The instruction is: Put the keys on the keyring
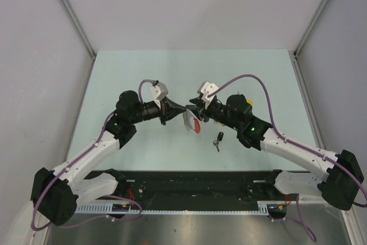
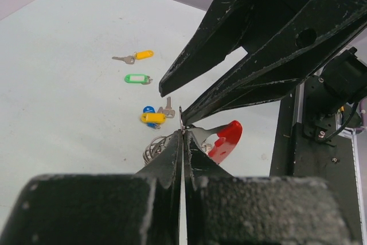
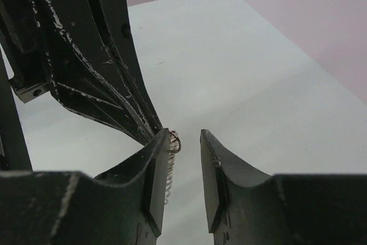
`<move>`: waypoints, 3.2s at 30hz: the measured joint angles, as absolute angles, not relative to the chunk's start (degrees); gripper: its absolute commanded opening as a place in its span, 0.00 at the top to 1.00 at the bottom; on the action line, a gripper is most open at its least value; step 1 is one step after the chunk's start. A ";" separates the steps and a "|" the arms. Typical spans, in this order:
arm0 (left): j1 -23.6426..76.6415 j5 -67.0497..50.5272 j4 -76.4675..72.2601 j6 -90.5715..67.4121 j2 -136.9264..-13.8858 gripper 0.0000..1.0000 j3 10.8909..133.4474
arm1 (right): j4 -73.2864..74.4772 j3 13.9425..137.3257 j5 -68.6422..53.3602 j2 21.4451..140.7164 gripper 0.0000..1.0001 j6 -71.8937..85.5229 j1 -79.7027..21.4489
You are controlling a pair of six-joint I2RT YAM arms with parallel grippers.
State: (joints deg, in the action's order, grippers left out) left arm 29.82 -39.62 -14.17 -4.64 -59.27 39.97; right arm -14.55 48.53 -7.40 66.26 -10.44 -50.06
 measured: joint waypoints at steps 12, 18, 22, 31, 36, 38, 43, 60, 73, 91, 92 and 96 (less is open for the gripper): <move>29.80 -39.57 -14.02 -5.52 -59.27 1.00 39.99 | -13.54 48.90 -8.45 66.87 0.78 -11.44 -50.09; 29.80 -39.59 -14.00 -5.63 -59.27 1.00 39.99 | -13.54 48.93 -8.19 67.00 0.88 -11.68 -50.22; 29.56 -39.51 -14.06 -6.13 -59.27 1.00 39.99 | -13.32 49.21 -7.20 67.40 1.00 -12.34 -50.81; 29.36 -39.09 -14.11 -7.70 -59.27 1.00 39.99 | -13.65 49.45 4.19 68.29 1.00 -16.78 -55.94; 29.32 -38.54 -14.72 -9.15 -59.27 0.99 39.99 | -16.53 49.65 15.14 70.41 1.00 -20.82 -60.77; 29.34 -38.11 -14.87 -9.87 -59.27 0.99 39.97 | -18.81 49.69 20.12 71.90 1.00 -22.72 -62.76; 29.50 -37.08 -14.94 -11.00 -59.27 1.00 39.97 | -22.41 49.95 27.88 74.65 0.94 -25.52 -65.87; 29.67 -32.71 -14.02 -9.56 -58.50 1.00 39.94 | -13.89 49.95 23.42 65.23 0.69 -19.31 -65.19; 29.06 -37.71 -14.24 -6.48 -58.50 0.99 39.94 | -6.02 49.98 5.06 60.42 0.62 -9.65 -52.64; 28.53 -40.03 -9.98 -0.99 -58.52 1.00 41.30 | 5.65 50.06 -6.98 60.49 0.61 0.75 -42.54; 28.40 -39.66 -9.63 -0.82 -58.52 1.00 41.39 | 7.70 50.06 -6.44 60.47 0.60 1.67 -42.19; 27.70 -39.09 -8.73 0.05 -58.52 1.00 41.47 | 15.99 50.11 -4.75 61.30 0.60 4.10 -41.43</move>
State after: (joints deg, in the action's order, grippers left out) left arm 27.70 -39.09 -8.73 0.05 -58.52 41.47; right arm 15.99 50.11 -4.75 61.30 4.10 -41.43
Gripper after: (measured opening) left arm 0.005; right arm 0.393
